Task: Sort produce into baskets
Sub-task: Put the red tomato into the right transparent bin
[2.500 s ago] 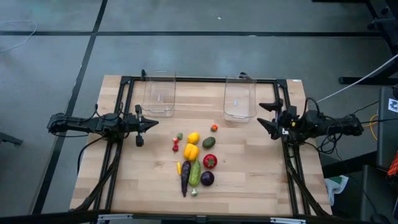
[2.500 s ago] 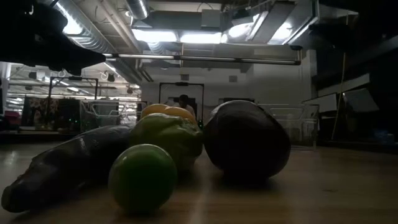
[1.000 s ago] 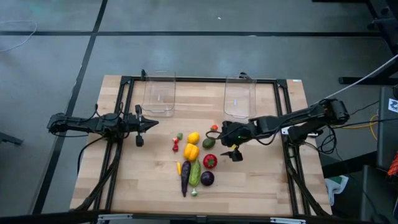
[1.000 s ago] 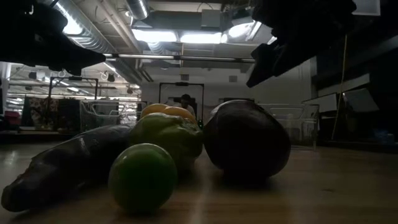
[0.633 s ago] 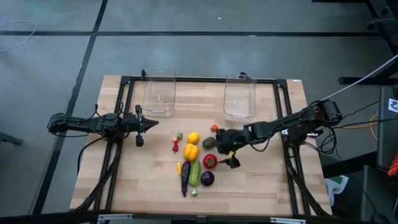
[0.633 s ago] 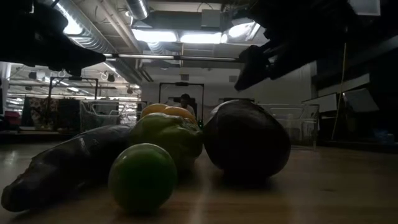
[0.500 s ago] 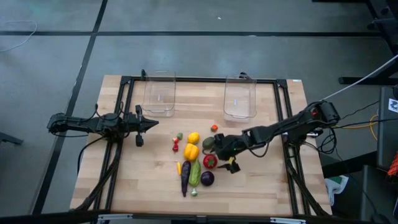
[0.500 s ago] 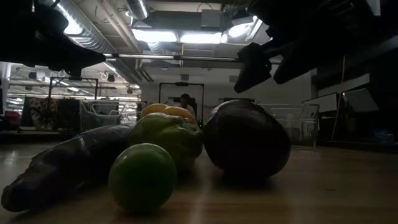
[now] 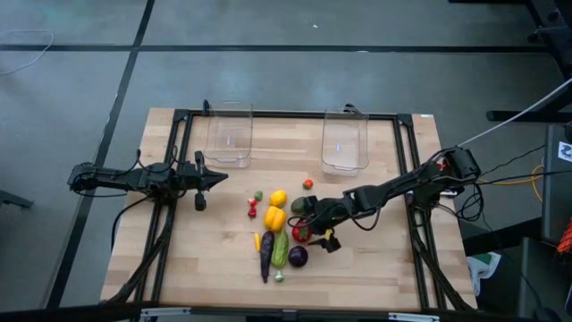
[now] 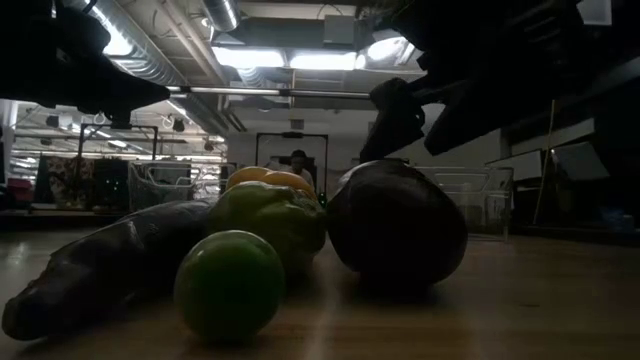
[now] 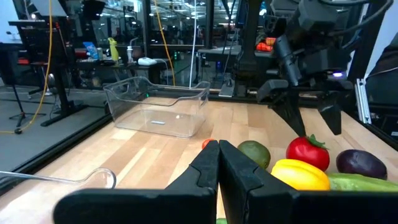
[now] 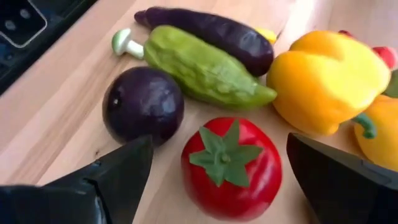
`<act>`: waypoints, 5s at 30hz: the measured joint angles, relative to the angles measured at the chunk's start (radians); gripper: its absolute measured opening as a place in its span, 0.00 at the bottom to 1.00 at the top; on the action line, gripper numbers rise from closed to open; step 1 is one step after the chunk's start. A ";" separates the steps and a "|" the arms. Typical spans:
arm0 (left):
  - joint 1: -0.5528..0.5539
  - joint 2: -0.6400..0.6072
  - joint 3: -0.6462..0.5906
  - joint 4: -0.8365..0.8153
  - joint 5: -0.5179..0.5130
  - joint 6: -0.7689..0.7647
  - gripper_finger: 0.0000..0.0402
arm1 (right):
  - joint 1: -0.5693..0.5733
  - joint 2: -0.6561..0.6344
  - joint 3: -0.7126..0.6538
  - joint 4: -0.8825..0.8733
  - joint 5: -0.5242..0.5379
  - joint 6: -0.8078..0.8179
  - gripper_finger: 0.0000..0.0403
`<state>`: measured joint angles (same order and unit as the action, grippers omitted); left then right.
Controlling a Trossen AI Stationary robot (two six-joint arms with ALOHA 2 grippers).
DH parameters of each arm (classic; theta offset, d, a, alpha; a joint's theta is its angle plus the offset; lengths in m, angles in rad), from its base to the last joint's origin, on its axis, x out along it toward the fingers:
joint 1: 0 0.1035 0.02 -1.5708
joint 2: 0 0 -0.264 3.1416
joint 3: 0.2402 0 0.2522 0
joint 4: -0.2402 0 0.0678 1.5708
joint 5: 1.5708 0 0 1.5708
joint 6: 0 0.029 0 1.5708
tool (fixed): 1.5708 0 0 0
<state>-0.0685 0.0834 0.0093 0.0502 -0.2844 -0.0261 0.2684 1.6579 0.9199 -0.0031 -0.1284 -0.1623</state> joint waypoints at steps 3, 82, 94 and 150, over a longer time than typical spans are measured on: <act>0.000 0.000 0.000 0.000 0.000 0.000 0.00 | 0.000 -0.001 0.000 0.005 -0.007 0.000 0.91; 0.000 0.011 0.000 0.000 0.000 0.000 0.00 | -0.099 0.116 0.001 0.069 -0.227 0.065 0.91; 0.000 0.028 0.000 0.000 0.000 0.000 0.00 | -0.132 0.164 0.000 0.105 -0.324 0.115 0.91; 0.000 0.031 0.000 0.000 0.000 0.001 0.00 | -0.248 0.153 0.640 -0.943 -0.010 -0.198 0.77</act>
<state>-0.0685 0.1139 0.0093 0.0505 -0.2848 -0.0254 0.0206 1.8107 1.5595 -0.9459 -0.1383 -0.3603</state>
